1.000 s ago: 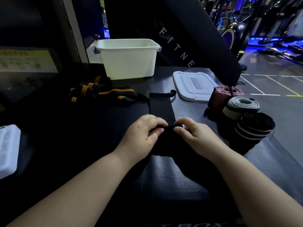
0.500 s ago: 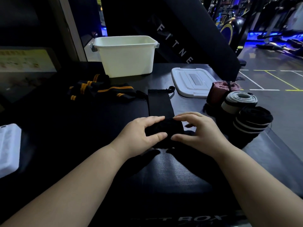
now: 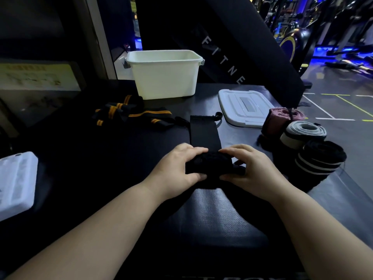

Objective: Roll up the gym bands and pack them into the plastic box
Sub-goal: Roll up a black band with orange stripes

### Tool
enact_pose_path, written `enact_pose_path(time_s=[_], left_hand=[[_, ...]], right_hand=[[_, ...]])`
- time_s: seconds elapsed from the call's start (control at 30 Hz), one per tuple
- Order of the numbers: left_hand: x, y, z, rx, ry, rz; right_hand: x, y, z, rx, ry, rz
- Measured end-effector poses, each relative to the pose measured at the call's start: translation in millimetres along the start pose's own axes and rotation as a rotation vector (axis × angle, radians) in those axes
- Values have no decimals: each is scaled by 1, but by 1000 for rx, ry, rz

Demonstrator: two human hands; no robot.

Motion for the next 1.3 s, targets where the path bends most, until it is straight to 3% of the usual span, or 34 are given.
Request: enact_pose_path(time_s=[0.77, 1.0, 1.13, 1.3], left_hand=[[6, -4, 3, 198, 55, 45], [-1, -1, 2, 136, 31, 52], [-7, 0, 11, -13, 119, 60], [-10, -3, 20, -100, 180, 32]], right_hand=[[4, -3, 1, -143, 11, 146], [2, -6, 2, -184, 12, 134], [4, -2, 8, -328, -10, 58], [0, -2, 5, -328, -77, 19]])
Point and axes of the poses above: each hand's wrist, its own x-axis away from the middle knuckle, its own y-axis out of the back of the hand, z = x × y, the point moved 8 cm from there along -x, towards the middle knuckle, and after that the axes turned 11 degrees about x, right-handed, at the moved point
